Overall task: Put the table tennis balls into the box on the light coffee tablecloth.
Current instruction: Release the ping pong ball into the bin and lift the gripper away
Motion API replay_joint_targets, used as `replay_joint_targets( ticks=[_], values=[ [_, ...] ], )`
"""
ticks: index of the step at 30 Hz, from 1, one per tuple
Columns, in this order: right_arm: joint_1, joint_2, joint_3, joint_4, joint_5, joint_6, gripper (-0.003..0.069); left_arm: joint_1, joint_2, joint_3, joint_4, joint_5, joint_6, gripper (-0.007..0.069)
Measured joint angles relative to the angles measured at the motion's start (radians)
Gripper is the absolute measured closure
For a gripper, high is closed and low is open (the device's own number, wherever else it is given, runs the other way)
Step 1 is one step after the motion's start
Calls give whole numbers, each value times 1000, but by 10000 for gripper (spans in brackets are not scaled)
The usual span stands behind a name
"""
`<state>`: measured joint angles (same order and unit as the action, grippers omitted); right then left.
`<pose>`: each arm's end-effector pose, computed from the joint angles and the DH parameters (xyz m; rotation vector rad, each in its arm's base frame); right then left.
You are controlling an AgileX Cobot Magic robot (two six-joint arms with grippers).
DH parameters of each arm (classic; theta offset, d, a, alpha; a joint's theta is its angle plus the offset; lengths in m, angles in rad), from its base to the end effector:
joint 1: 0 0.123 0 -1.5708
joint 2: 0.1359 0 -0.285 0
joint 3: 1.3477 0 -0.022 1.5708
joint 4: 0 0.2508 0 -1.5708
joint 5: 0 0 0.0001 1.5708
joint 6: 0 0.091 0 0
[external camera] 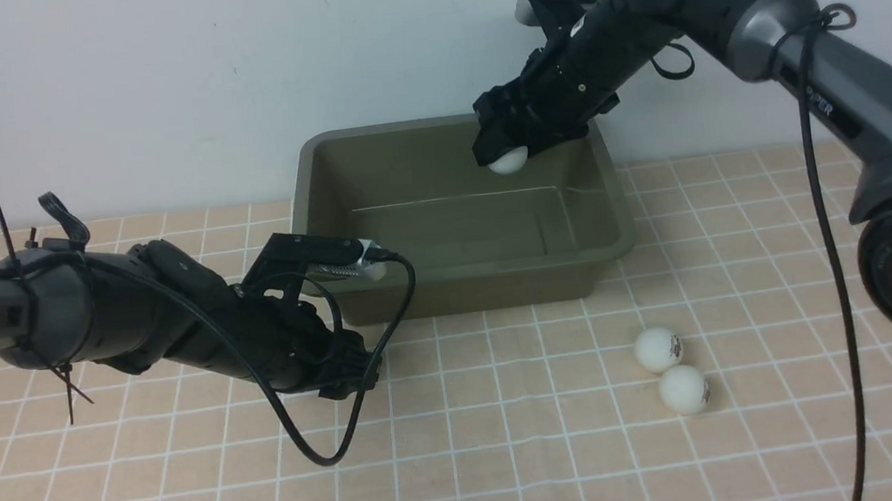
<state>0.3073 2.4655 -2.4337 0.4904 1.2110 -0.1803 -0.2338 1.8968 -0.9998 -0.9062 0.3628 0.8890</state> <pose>0.4927 0.1985 0.2321 -0.5453 2.6220 0.7108 0.3444 -0.1082 0.1363 0.4251 2.5770 -0.4470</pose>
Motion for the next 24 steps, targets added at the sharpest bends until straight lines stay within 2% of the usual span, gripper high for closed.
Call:
replay_joint_targets(
  ticks=[9, 18, 24],
  values=[
    [0, 28, 0, 6, 13, 0, 282, 0, -20, -1, 8, 111, -5, 305],
    [0, 63, 0, 3, 33, 1, 274, 0, -204, -1, 11, 155, -16, 305],
    [0, 66, 0, 3, 33, 3, 180, 0, -284, -29, 14, 155, -22, 305]
  ],
)
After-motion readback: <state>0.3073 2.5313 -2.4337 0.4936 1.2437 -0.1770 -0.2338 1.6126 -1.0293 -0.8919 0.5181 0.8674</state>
